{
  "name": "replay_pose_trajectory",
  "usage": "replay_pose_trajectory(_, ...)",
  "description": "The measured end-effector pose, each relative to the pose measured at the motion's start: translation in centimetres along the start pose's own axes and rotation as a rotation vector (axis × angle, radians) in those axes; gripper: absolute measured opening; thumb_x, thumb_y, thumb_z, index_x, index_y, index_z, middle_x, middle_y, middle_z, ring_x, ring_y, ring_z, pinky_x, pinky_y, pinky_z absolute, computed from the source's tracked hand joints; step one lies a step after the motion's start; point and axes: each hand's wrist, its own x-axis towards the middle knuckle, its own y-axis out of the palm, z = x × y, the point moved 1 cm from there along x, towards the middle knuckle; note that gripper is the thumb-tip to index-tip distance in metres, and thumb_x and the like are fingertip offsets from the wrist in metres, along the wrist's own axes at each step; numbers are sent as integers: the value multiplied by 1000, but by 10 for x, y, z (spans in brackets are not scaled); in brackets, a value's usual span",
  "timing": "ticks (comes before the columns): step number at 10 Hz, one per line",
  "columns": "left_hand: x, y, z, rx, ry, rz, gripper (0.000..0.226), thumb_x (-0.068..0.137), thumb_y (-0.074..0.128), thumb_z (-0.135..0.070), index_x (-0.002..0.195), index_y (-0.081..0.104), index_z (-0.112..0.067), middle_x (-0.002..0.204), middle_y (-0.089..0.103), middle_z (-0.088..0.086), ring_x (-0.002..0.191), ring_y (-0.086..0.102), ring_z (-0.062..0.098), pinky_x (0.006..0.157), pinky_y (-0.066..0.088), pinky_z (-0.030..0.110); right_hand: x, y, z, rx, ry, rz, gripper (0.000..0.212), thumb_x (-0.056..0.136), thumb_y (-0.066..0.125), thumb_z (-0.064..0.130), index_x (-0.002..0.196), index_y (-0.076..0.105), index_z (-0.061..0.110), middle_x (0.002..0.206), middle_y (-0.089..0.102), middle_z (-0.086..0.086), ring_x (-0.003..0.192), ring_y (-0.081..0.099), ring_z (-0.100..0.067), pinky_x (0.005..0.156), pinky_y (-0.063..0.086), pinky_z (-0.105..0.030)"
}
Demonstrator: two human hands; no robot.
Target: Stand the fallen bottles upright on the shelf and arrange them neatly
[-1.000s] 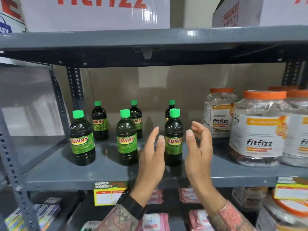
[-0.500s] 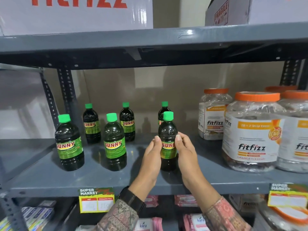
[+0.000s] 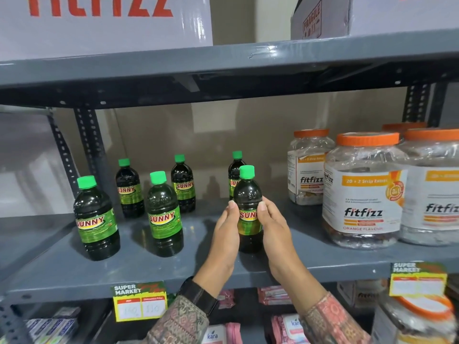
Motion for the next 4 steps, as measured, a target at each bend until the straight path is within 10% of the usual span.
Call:
replay_pose_trajectory(3,-10,-4,-5,36,-30,-13,41,109,42,-48,130,70,-29,119,80,-5,115,72,11,112,50,42,-9,5,2,-70,14,-28,32,111,45,30,137,64,27,126,74,6,109,72,-2,82,54,-15)
replay_pose_trajectory(4,-20,-14,-6,128,22,35,47,107,40,-53,148,56,-35,137,62,-27,115,58,-16,114,41,29,-20,0,5,-135,19,-82,39,110,47,36,148,55,27,143,64,6,128,61,-7,110,48,-35)
